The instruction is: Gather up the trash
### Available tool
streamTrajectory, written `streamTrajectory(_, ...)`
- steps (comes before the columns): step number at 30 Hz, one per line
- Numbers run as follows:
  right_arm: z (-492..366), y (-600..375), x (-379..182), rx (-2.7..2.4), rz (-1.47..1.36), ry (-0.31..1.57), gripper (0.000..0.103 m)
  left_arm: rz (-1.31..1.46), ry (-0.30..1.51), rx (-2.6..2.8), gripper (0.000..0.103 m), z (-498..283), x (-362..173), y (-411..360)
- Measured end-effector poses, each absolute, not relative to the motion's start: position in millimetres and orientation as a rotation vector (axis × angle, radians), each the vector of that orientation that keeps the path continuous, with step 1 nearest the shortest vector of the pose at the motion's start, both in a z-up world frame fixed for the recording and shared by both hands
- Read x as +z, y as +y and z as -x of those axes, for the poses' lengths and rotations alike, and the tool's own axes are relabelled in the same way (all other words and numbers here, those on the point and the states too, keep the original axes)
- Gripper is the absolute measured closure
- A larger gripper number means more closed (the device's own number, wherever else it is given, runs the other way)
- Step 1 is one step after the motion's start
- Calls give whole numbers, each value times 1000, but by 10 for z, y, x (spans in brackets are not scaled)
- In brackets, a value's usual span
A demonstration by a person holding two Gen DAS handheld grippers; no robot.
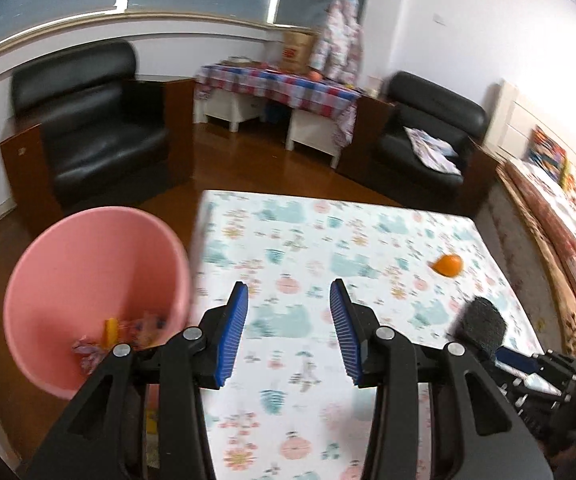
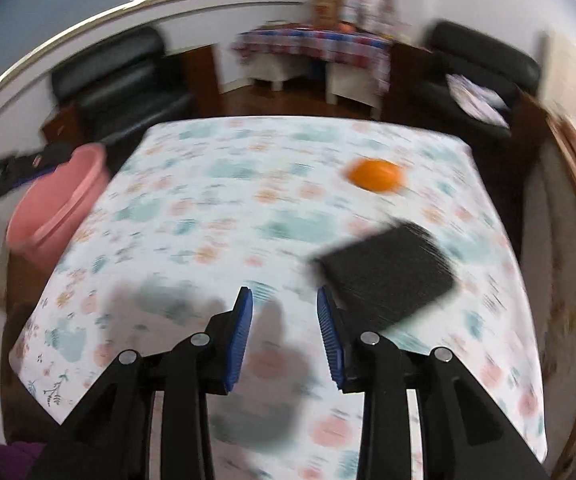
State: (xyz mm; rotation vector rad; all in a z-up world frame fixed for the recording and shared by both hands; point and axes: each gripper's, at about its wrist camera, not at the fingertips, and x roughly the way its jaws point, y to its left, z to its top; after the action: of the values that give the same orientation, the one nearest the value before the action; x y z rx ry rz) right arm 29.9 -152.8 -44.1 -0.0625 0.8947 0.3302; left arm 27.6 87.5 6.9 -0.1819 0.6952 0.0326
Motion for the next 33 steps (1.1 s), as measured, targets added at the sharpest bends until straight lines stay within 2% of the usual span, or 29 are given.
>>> streamTrajectory(6, -424, -2191, -551, 246, -160, 966, 70, 113, 712, -94, 60, -493, 46, 446)
streamTrajectory(12, -721, -2318, -754, 205, -335, 1045, 65, 42, 713, -192, 60, -702, 8, 65)
streamTrajectory(21, -1074, -2255, -815, 194, -385, 1021, 64, -38, 748, -361, 60, -1157, -118, -418)
streamTrajectory(33, -952, -2595, -756, 235, -396, 992, 60, -206, 840, -542, 60, -1968, -526, -1126)
